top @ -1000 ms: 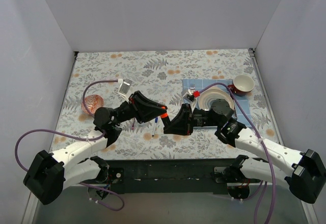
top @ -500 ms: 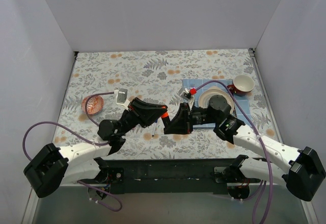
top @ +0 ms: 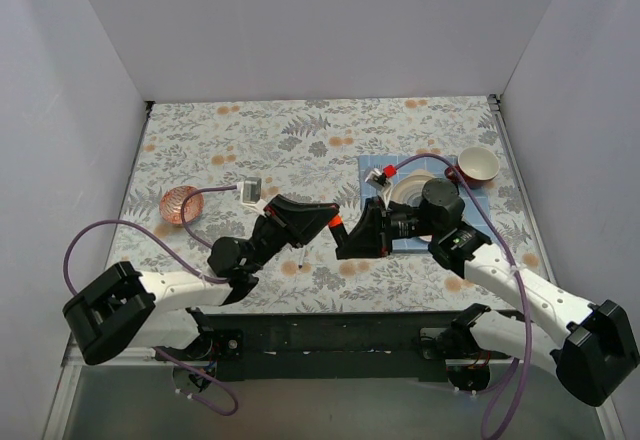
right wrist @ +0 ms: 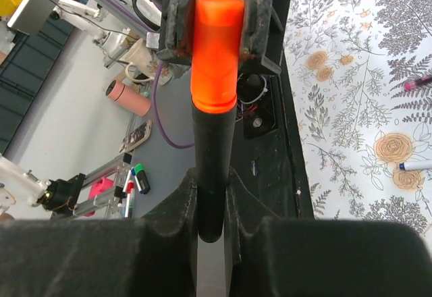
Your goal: Insert the pens into the pen caps
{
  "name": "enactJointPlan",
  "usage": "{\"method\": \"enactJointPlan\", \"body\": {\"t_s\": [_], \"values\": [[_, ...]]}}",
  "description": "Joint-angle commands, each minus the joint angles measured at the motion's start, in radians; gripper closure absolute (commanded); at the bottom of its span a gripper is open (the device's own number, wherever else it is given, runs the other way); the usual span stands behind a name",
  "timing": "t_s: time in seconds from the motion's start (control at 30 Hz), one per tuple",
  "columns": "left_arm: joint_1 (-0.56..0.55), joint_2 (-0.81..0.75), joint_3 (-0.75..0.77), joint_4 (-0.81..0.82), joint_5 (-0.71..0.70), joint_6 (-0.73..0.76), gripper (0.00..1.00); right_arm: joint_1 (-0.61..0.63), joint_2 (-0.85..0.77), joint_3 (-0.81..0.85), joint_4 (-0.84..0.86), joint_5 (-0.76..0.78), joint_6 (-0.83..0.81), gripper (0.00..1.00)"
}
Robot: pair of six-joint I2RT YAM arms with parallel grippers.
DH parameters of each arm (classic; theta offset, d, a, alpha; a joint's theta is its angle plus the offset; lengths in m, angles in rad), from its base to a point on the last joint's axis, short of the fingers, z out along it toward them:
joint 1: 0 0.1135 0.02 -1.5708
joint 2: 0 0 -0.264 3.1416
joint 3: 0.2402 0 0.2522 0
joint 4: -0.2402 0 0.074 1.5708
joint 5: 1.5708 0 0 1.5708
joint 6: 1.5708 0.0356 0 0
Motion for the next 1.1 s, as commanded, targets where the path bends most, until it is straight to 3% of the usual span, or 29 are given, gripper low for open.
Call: {"method": "enactJointPlan", "body": {"t_s": [0.0,0.23,0.47,0.63,0.8,0.9,1.07], "values": [[-0.158,0.025,-0.092,-0.15,0.463,0.036,1.0,-0.131,-0.07,0.166,0.452,0.343,0.003,0.99],[-0.192,0.006,-0.04,-0.288,0.465,0.092,1.0,-0.197,-0.051,0.189,0.503,0.304,0.049,0.99],[-0.221,0.118,0.019,-0.204,0.413,0.086,1.0,-0.191,0.02,0.154,0.598,0.257,0.115,0.99],[-0.244,0.19,0.108,-0.279,0.439,0.127,1.0,-0.188,0.014,0.131,0.596,0.263,0.115,0.99],[-0.256,0.215,0.08,-0.217,0.459,0.148,1.0,-0.194,-0.018,0.146,0.546,0.28,0.083,0.99],[-0.256,0.228,0.115,-0.28,0.494,0.202,1.0,-0.201,0.009,0.165,0.619,0.257,0.155,0.99],[-0.258,0.304,0.158,-0.185,0.575,0.115,1.0,-0.204,0.017,0.195,0.681,0.212,0.224,0.99]]}}
